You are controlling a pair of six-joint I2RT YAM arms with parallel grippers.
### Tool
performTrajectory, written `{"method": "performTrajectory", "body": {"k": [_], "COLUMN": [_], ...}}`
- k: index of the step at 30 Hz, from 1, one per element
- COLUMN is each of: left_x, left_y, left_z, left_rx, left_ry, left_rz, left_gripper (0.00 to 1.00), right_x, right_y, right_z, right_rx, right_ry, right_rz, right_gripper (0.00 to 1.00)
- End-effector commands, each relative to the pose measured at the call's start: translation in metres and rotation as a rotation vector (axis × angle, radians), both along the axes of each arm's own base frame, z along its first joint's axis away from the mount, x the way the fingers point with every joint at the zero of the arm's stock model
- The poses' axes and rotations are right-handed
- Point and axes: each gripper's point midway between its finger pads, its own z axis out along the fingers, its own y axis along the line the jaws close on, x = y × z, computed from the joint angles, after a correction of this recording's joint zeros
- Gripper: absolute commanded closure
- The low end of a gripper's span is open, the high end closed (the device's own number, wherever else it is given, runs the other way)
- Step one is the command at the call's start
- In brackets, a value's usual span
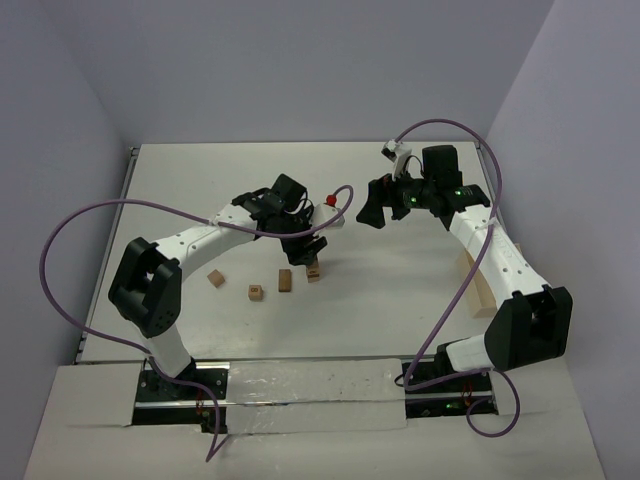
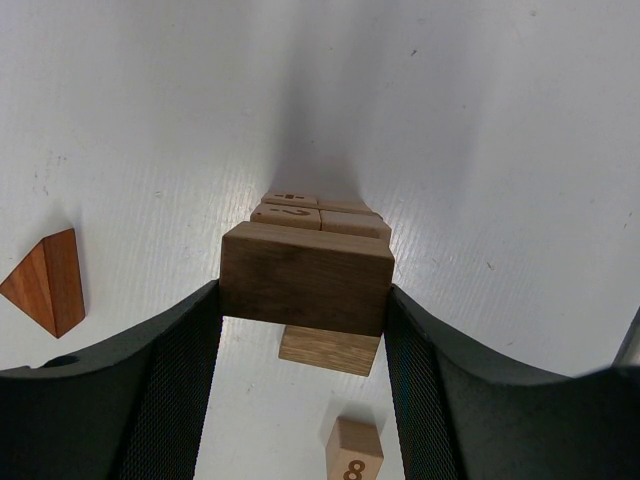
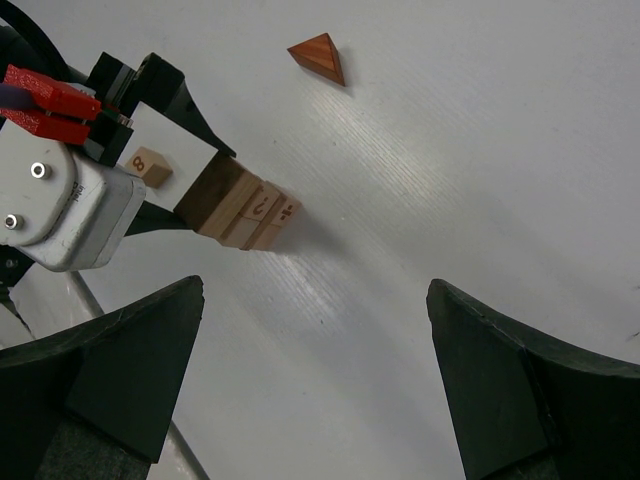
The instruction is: Build the wood block tower
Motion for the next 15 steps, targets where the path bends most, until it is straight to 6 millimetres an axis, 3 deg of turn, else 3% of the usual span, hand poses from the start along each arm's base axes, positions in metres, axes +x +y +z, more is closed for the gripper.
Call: {"method": "performTrajectory", "body": {"k": [1, 15], "left_x": [0.0044, 0.0039], "left_y": [-0.0094, -0.0122], "left_z": [0.02, 0.0191], "left_rx": [-0.056, -0.054], "left_ry": [-0.048, -0.05], "left_rz": [-0.003, -0.007], "left_gripper": [0.45, 0.43], "right_x": [0.0095, 0.009], "right_y": [-0.0008, -0.0002], "right_z": [0.018, 0.0193], "right_rx": [0.013, 0.015], "right_ry": [-0.046, -0.049], "right_rz": [-0.011, -0.008], "right_gripper": [0.0, 0.0]}}
